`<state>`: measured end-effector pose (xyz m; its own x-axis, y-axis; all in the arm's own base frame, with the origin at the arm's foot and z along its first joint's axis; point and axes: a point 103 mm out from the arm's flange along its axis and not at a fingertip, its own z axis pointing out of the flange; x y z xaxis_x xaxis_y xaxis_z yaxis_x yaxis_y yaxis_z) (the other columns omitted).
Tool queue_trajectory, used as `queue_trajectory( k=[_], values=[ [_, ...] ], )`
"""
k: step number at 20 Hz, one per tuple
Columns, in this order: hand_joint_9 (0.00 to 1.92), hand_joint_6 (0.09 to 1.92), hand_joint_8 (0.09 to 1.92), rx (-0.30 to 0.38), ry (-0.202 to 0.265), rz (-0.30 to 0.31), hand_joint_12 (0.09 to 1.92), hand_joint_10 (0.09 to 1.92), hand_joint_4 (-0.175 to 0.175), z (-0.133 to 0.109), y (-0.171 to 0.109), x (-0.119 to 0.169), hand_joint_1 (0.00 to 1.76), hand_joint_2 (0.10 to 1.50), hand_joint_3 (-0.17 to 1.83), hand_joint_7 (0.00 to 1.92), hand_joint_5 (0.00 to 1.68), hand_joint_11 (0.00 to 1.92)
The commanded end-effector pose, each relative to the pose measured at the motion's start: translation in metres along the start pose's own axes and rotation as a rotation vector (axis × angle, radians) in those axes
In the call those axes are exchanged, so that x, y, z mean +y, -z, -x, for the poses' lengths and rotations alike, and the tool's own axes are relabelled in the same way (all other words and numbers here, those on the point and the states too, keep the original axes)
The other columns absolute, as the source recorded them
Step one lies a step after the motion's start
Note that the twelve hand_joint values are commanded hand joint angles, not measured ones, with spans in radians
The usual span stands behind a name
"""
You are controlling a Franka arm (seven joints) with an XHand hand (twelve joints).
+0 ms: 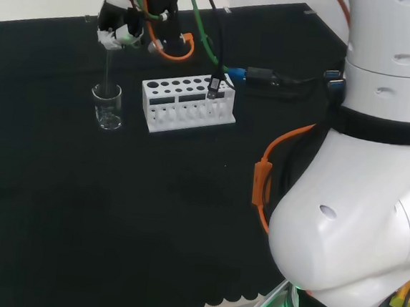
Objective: Stir in the beaker to the left of the white test tube rack with the glass rod.
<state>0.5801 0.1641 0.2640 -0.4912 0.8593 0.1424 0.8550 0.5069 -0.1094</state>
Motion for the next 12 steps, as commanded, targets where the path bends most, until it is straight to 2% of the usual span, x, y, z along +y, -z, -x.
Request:
queue_trajectory(
  k=[1, 6, 7, 11, 12],
  values=[
    [1.71, 0.59, 0.85, 0.004, 0.002, 0.002, 0.68, 0.46, -0.175, -0.009, 0.000, 0.028, 1.31, 1.06, -0.05, 1.25, 1.08, 1.57],
    [1.71, 0.59, 0.85, -0.010, -0.013, 0.018, 0.69, 0.46, -0.175, -0.001, 0.009, 0.035, 1.31, 1.06, -0.05, 1.25, 1.08, 1.57],
    [1.71, 0.59, 0.85, -0.020, -0.036, 0.012, 0.69, 0.46, -0.175, 0.003, 0.011, 0.034, 1.31, 1.06, -0.05, 1.25, 1.08, 1.57],
    [1.71, 0.60, 0.85, -0.014, -0.047, 0.013, 0.69, 0.46, -0.175, 0.019, 0.014, 0.024, 1.31, 1.06, -0.05, 1.24, 1.08, 1.57],
    [1.71, 0.60, 0.85, -0.018, -0.064, -0.004, 0.69, 0.46, -0.175, 0.024, 0.014, 0.021, 1.31, 1.06, -0.05, 1.24, 1.07, 1.57]
  ],
)
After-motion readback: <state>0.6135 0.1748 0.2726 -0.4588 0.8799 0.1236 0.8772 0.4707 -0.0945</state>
